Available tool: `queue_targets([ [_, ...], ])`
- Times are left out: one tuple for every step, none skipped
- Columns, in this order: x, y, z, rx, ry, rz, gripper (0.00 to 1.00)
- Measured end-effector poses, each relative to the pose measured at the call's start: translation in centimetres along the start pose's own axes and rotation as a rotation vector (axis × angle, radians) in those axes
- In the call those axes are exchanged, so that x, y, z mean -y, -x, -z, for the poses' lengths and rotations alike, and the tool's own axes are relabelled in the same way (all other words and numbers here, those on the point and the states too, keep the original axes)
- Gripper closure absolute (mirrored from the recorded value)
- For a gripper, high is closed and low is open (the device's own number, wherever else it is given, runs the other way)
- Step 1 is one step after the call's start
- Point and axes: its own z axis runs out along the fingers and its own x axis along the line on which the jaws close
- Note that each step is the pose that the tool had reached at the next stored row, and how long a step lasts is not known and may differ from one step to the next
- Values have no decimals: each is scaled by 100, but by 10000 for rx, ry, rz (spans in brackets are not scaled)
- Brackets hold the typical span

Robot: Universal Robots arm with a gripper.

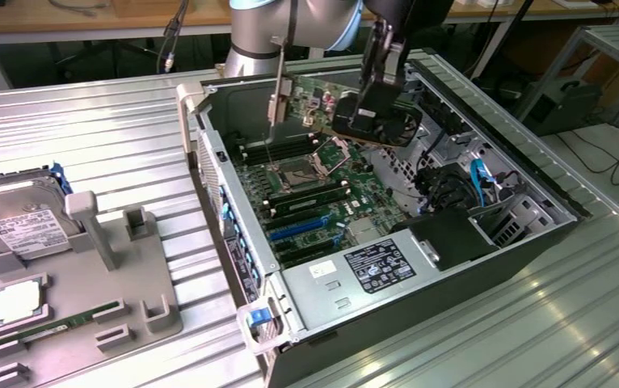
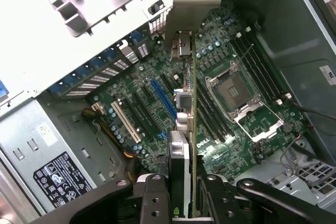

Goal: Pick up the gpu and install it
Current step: 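Insert the gpu into the slot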

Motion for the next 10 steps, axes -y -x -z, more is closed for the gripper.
queue_targets([
  [1, -2, 0, -3, 2, 100, 72],
  [1, -3, 0, -7, 4, 220, 72],
  [2, -4, 1, -10, 6, 323, 72],
  [3, -7, 1, -13, 8, 440, 72],
  [4, -8, 0, -16, 11, 560, 72],
  [5, -9, 1, -20, 13, 677, 72],
  [6, -11, 1, -23, 16, 797, 72],
  [6, -12, 1, -26, 18, 909, 72],
  [6, -12, 1, -32, 21, 1051, 72],
  [6, -13, 0, -36, 24, 1205, 72],
])
